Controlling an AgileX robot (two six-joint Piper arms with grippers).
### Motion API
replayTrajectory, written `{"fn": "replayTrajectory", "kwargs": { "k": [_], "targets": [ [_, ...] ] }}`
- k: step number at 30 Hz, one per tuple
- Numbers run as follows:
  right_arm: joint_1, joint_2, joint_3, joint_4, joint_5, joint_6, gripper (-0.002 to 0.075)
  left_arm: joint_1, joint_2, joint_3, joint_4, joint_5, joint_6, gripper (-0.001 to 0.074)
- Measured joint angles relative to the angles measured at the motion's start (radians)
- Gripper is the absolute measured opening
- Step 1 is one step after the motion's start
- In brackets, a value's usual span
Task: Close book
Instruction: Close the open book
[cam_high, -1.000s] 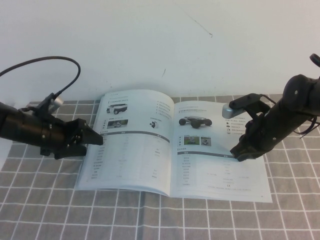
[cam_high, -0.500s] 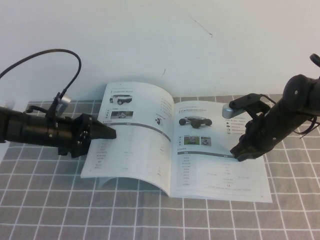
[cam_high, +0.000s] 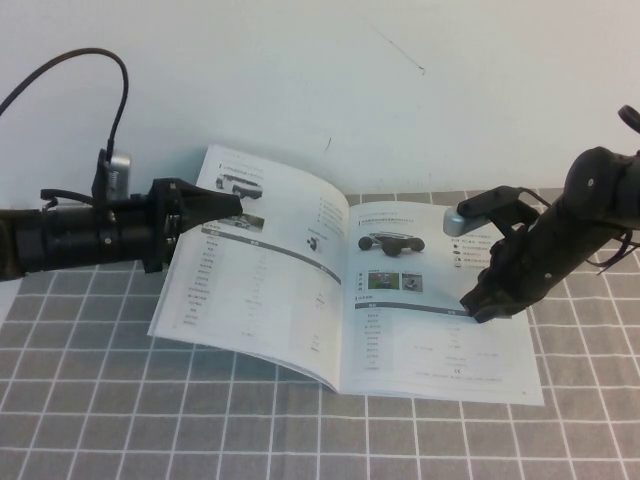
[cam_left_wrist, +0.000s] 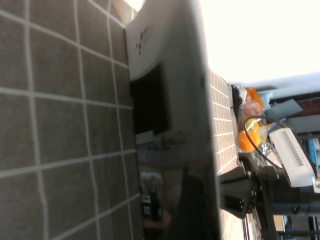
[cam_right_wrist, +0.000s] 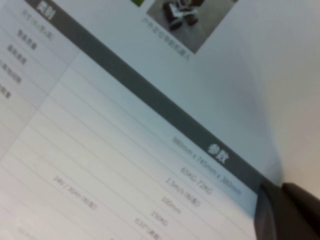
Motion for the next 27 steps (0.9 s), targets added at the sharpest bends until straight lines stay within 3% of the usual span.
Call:
{"fn": "replayTrajectory", "kwargs": {
  "k": [13,27],
  "targets": [
    [0.0,-0.143,-0.139,-0.053,0.08,0.0,-0.0003,-0.192,0.002,0.0,-0.08,0.001,-0.019,0.0532],
    [0.0,-0.304,-0.156,-0.087,0.175,0.015,-0.0003,-0.305,-0.013,-0.132,-0.084,0.004,-0.031,0.0532]
  ]
}}
